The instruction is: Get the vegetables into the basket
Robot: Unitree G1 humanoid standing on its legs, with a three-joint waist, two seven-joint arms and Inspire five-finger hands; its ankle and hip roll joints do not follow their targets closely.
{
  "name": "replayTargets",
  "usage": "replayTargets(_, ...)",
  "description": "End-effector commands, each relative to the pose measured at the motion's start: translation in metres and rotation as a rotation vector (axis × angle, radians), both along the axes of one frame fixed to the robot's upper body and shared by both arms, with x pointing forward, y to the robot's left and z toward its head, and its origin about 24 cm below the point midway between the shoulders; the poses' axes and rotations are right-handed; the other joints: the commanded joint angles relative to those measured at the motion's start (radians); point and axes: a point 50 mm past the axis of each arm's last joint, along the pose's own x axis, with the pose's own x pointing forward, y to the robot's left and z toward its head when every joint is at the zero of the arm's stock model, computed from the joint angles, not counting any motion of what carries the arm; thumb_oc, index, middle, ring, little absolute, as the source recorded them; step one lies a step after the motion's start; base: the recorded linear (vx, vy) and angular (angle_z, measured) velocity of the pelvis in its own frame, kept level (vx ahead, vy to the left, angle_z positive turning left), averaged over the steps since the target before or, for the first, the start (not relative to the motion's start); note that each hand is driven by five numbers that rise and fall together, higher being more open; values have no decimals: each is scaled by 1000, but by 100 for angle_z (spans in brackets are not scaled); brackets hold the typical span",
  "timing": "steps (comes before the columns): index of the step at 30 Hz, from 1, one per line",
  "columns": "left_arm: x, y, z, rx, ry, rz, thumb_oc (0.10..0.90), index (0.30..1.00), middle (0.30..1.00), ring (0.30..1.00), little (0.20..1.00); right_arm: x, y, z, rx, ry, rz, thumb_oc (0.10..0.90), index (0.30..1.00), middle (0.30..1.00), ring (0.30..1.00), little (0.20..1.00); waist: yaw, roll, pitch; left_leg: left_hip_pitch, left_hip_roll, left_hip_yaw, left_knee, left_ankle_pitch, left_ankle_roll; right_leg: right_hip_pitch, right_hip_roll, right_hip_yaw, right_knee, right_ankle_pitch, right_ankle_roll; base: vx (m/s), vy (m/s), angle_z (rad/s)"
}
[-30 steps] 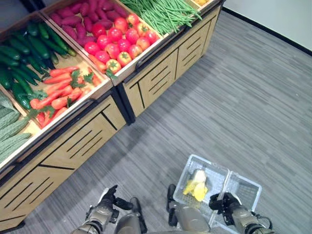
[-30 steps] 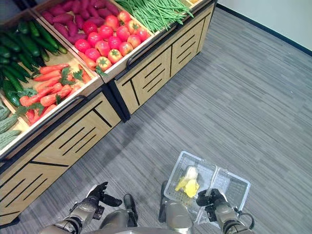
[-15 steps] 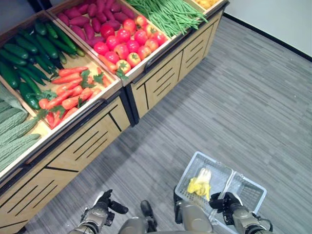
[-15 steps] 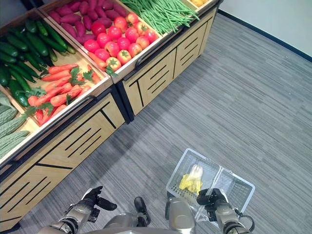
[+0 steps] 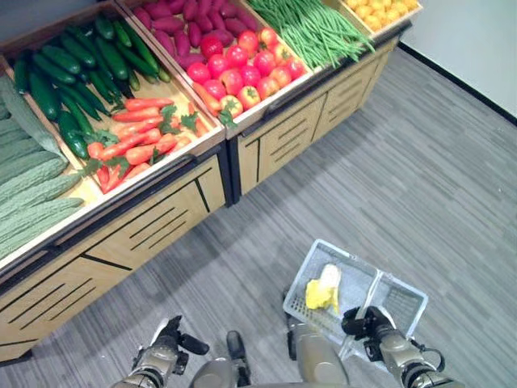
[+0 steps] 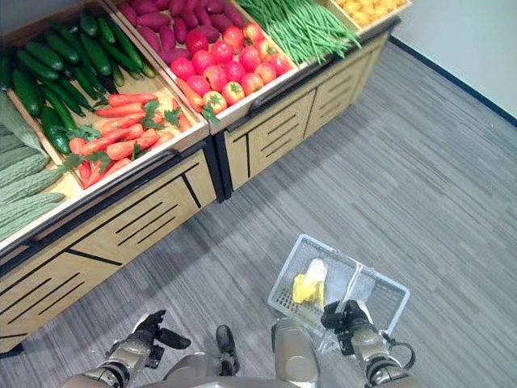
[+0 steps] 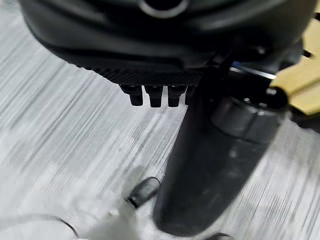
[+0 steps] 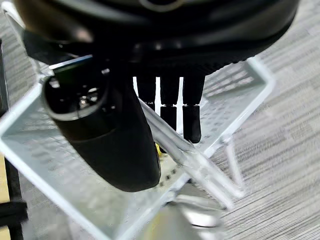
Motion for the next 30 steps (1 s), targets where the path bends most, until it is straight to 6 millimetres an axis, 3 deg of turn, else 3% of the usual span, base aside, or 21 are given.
replayTargets(1,14,-3,6,-41,-61,-11,900,1000,1000,1000,1000,-24,-6,-7,-36,128,111,400,300,300,300,300,-2,35,-10,-8,46,-71,41,-60,-35,-5,39,-24,121,-137,-6,122,-311,59)
replayTargets(7,25,-10,9,-46,-67,-73,900,1000,1000,1000,1000,-17,-9,-3,-54,103,147,400,300,300,300,300,-34,49,-14,-41,79,-153,-21,26,-77,3,32,-131,149,-189,-46,57,-300,87)
replayTargets(8,26,-15,8,-57,-67,-80,900,1000,1000,1000,1000,-19,-11,-3,-57,114,142,400,300,300,300,300,-39,55,-18,-52,82,-142,-33,45,-80,22,19,-176,129,-190,-52,33,-219,85)
replayTargets(9,26,-15,8,-57,-67,-80,900,1000,1000,1000,1000,-19,-11,-3,-57,114,142,400,300,300,300,300,-42,55,-18,-52,82,-145,-32,45,-80,24,18,-179,127,-189,-52,52,-160,115)
replayTargets(12,26,-23,7,-73,-62,-94,900,1000,1000,1000,1000,-22,-17,-3,-60,134,125,400,300,300,300,300,-56,71,-17,-59,83,-76,-35,44,-77,50,0,-227,110,-190,-51,28,-14,93)
replayTargets(14,30,-31,7,-87,-66,-125,900,1000,1000,1000,1000,-26,-20,-4,-75,161,128,400,300,300,300,300,-72,91,-15,-64,87,36,-33,46,-75,75,-24,-274,93,-190,-50,-2,69,70)
replayTargets(25,38,-29,16,-94,-146,-128,900,1000,1000,1000,1000,-18,-11,-4,-73,153,150,400,300,300,300,300,-35,90,-36,-32,51,47,-18,-21,-41,105,-37,-220,45,-145,-16,6,131,-3)
replayTargets(26,51,-26,29,-106,-249,-120,900,1000,1000,1000,1000,-22,-10,-6,-64,152,142,400,300,300,300,300,-20,86,-43,-18,43,47,-27,-24,-34,116,-42,-220,23,-129,-5,-38,161,-14)
replayTargets(29,62,-25,43,-120,-341,-113,900,1000,1000,1000,1000,-23,-10,-6,-61,145,131,400,300,300,300,300,-15,83,-43,-13,40,46,-34,-24,-33,120,-43,-220,12,-120,0,-43,88,-11)
replayTargets(30,78,-21,71,-136,-508,-122,900,1000,1000,1000,1000,-25,-10,-6,-50,133,107,400,300,300,300,300,-4,80,-45,-10,38,42,-40,-23,-30,124,-45,-222,-2,-109,5,-57,55,-5)
